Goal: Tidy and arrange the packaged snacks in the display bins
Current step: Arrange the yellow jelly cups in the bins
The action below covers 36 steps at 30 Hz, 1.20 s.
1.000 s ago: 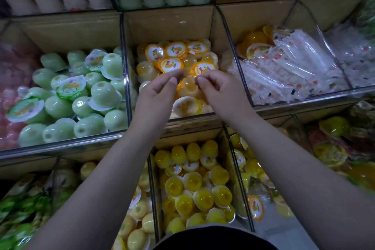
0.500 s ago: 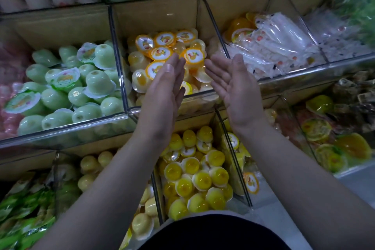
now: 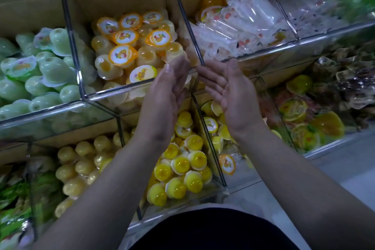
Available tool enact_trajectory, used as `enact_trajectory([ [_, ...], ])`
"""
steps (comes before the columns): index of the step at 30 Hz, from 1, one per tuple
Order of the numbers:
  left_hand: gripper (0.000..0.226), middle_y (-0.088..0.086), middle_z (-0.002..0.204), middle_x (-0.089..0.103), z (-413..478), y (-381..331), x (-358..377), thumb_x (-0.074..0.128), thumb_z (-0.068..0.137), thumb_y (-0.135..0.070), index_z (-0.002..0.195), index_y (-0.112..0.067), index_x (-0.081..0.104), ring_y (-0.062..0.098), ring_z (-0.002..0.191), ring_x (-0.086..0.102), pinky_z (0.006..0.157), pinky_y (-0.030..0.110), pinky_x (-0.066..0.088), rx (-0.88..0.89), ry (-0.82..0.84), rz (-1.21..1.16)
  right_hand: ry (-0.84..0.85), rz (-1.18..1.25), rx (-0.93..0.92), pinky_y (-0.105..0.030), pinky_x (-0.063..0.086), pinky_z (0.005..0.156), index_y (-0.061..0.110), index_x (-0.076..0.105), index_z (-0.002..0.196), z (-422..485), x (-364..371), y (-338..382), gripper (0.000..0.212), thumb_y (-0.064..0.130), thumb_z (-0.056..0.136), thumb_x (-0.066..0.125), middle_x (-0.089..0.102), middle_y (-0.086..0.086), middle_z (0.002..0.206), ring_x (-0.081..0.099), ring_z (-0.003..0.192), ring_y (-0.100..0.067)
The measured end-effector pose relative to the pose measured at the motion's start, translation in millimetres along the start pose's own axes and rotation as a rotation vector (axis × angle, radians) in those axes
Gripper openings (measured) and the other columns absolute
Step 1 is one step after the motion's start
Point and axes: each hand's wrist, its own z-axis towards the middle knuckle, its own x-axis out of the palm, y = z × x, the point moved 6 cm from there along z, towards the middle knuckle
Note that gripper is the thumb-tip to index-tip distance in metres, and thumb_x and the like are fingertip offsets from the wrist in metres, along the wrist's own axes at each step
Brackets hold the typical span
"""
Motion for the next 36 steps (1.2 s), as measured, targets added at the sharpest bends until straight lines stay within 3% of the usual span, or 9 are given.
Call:
enact_trajectory([
  [6, 0.057, -0.009, 0.139, 0.055, -2, 25, 38, 0.03, 0.084, -0.049, 0.133, -0.026, 0.049, 0.0, 0.128, 0.049, 0.11, 0.025, 0.033, -0.059, -0.017, -0.058, -0.014, -0.04, 0.075, -0.023, 0.049, 0.092, 0.022, 0.061, 0.112, -2, -44, -6, 0.05, 0.054, 0.086, 0.033, 0.071, 0.001, 0.113, 0.065, 0.109, -0.005],
  [13, 0.056, -0.009, 0.14, 0.054, 2, 60, 67, 0.032, 0.084, -0.05, 0.131, -0.027, 0.05, 0.0, 0.128, 0.048, 0.102, 0.02, 0.037, -0.117, -0.065, -0.06, -0.008, -0.1, 0.146, -0.033, 0.047, 0.1, 0.024, 0.064, 0.107, 2, -89, -17, 0.046, 0.054, 0.087, 0.034, 0.072, 0.001, 0.111, 0.064, 0.111, -0.008],
  [17, 0.059, -0.009, 0.141, 0.053, 3, 81, 76, 0.033, 0.082, -0.052, 0.133, -0.027, 0.049, 0.0, 0.129, 0.048, 0.103, 0.021, 0.037, -0.16, -0.097, -0.053, 0.022, -0.129, 0.169, -0.024, 0.05, 0.093, 0.025, 0.062, 0.109, 2, -109, -23, 0.039, 0.049, 0.097, 0.034, 0.071, -0.001, 0.112, 0.065, 0.109, -0.007],
  [20, 0.054, -0.011, 0.139, 0.053, 4, 96, 82, 0.033, 0.085, -0.051, 0.131, -0.028, 0.05, 0.001, 0.13, 0.047, 0.106, 0.024, 0.035, -0.187, -0.13, -0.033, 0.026, -0.183, 0.226, -0.029, 0.05, 0.097, 0.023, 0.061, 0.11, 3, -124, -32, 0.034, 0.039, 0.104, 0.032, 0.07, -0.002, 0.112, 0.066, 0.106, -0.007],
  [28, 0.037, -0.012, 0.133, 0.054, 0, 129, 92, 0.026, 0.102, -0.037, 0.131, -0.027, 0.048, 0.005, 0.13, 0.047, 0.104, 0.029, 0.038, -0.268, -0.225, 0.0, 0.066, -0.327, 0.435, -0.04, 0.046, 0.097, 0.029, 0.06, 0.106, 2, -160, -60, 0.031, 0.041, 0.103, 0.032, 0.071, 0.005, 0.111, 0.066, 0.102, -0.006],
  [33, 0.034, -0.015, 0.136, 0.054, -6, 153, 93, 0.027, 0.103, -0.038, 0.128, -0.031, 0.05, 0.005, 0.129, 0.047, 0.1, 0.037, 0.041, -0.353, -0.28, -0.003, 0.143, -0.399, 0.589, -0.045, 0.046, 0.096, 0.028, 0.061, 0.118, -2, -176, -85, 0.039, 0.051, 0.1, 0.034, 0.068, 0.01, 0.115, 0.064, 0.104, -0.007],
  [36, 0.035, -0.016, 0.137, 0.053, -9, 168, 93, 0.029, 0.103, -0.04, 0.13, -0.031, 0.05, 0.005, 0.13, 0.046, 0.102, 0.043, 0.039, -0.408, -0.285, 0.006, 0.183, -0.481, 0.652, -0.041, 0.045, 0.094, 0.024, 0.058, 0.128, -5, -185, -99, 0.047, 0.053, 0.099, 0.035, 0.067, 0.01, 0.117, 0.062, 0.103, -0.006],
])
